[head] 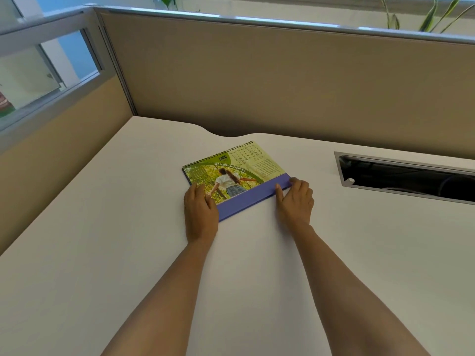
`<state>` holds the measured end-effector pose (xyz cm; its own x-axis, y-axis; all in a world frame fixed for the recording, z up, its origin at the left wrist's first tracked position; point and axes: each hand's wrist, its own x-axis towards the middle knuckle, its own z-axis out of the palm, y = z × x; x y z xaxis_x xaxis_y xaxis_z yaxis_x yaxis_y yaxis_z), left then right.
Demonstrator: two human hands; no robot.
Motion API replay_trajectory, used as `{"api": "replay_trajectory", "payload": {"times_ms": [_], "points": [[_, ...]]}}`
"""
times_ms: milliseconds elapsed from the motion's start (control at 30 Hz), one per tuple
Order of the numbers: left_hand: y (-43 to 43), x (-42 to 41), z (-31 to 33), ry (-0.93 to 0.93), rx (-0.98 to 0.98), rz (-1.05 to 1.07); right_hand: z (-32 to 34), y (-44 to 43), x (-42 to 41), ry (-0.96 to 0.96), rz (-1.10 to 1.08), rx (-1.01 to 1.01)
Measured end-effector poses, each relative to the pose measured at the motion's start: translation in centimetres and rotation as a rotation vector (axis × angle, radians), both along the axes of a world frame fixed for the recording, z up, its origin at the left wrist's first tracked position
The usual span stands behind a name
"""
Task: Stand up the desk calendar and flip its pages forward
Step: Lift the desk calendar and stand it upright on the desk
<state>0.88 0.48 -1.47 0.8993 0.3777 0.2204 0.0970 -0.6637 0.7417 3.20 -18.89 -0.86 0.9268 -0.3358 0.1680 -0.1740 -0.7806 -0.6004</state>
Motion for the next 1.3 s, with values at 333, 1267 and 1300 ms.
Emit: {"api": "replay_trajectory", "payload": {"times_ms": [333, 1267, 1300], "points": [[0.3, 2.7, 1.0, -0.022, -0.368, 0.247, 1.5, -0.2, 4.6, 0.19, 0.114, -0.138], [4.5, 1.4, 11.1, -0.125, -0.8, 0.346, 9.8, 0.7, -0.2, 0.063, 0.503, 0.857], [4.5, 1.3, 11.4, -0.136, -0.786, 0.331, 10.0, 0.9, -0.2, 0.048, 0.503, 0.889]]}}
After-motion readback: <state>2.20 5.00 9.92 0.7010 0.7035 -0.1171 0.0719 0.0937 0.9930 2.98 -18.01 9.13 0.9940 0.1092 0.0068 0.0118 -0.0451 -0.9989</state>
